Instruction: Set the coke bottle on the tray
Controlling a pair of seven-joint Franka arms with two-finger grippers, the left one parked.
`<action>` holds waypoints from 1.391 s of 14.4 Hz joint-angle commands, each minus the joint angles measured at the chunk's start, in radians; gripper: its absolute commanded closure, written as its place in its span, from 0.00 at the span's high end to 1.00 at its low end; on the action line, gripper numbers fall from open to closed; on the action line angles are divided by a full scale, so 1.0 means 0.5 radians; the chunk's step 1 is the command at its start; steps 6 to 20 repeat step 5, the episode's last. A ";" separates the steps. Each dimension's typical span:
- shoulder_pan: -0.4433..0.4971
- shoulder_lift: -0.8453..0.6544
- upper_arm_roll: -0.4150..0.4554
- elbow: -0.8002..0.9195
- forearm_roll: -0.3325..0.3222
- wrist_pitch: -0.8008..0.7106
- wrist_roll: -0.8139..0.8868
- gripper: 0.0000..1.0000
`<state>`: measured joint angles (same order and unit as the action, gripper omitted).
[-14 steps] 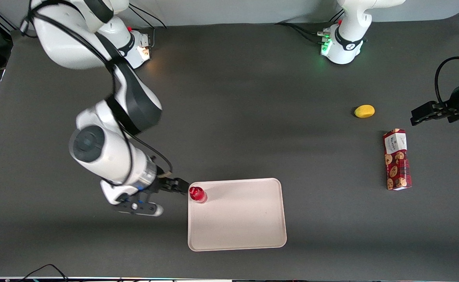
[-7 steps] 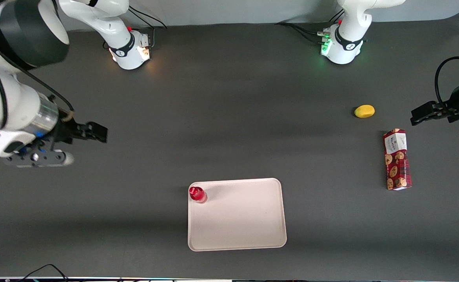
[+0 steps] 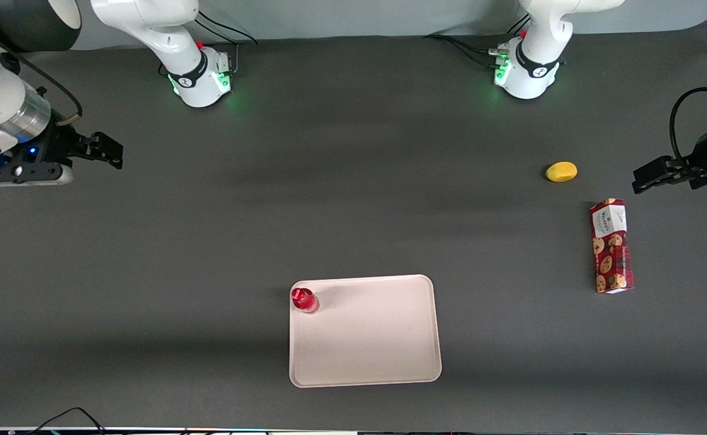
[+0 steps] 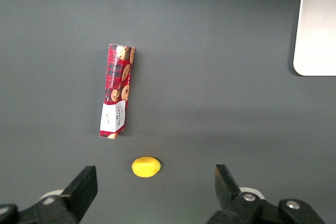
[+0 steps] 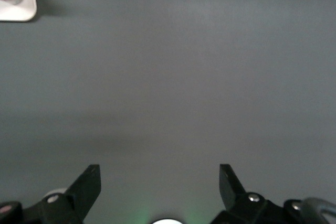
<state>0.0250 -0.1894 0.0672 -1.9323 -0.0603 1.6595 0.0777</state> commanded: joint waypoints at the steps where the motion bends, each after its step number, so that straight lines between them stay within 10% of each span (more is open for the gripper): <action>1: -0.007 -0.161 -0.008 -0.198 0.056 0.111 -0.011 1.00; 20: -0.016 0.001 -0.036 0.060 0.163 -0.039 0.001 1.00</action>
